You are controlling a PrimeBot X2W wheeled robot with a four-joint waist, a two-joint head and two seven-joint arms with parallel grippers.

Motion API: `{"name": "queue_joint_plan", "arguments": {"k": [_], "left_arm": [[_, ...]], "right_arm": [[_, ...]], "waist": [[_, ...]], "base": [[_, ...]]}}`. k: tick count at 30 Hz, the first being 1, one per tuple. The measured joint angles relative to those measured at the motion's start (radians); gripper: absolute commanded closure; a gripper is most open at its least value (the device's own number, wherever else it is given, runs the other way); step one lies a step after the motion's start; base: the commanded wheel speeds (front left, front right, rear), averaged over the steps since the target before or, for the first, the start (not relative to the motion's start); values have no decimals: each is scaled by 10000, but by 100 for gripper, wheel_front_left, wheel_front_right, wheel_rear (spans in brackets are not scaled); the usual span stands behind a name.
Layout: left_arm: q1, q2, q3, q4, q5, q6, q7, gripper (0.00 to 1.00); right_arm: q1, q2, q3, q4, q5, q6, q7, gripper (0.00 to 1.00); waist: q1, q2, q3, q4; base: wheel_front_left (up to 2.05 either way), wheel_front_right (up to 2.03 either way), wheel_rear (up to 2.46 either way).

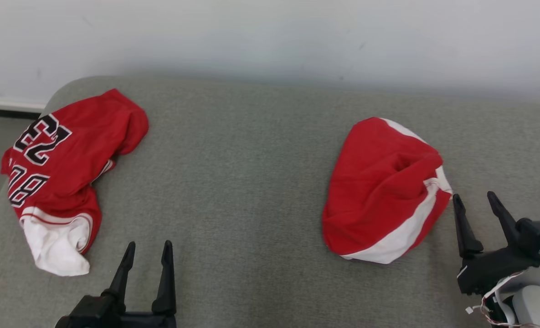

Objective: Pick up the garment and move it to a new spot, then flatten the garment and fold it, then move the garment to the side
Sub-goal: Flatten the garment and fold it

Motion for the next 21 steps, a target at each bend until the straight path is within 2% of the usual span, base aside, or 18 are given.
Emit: {"name": "queue_joint_plan", "arguments": {"k": [10, 15, 16, 17, 21], "left_arm": [[-373, -4, -546, 150, -205, 127, 0, 0], [-435, -6, -648, 205, -282, 128, 0, 0], [-448, -2, -662, 224, -291, 132, 0, 0], [-461, -2, -660, 232, -316, 136, 0, 0], [-465, -2, -631, 259, -336, 163, 0, 0]], "right_arm": [[-1536, -454, 640, 2336, 566, 0, 10, 0], [-2062, -441, 694, 3636, 1074, 0, 337, 0], [-2121, -424, 734, 3854, 1160, 0, 397, 57], [-2150, -410, 775, 3967, 1290, 0, 393, 100], [-2195, -336, 1034, 4247, 1768, 0, 234, 100]], "waist": [[0, 1, 548, 966], [1, 0, 797, 1281], [1, 1, 830, 1325], [1, 1, 852, 1358], [0, 1, 831, 1328]], "base": [[0, 0, 0], [0, 0, 0], [0, 0, 0], [0, 0, 0], [0, 0, 0]]}}
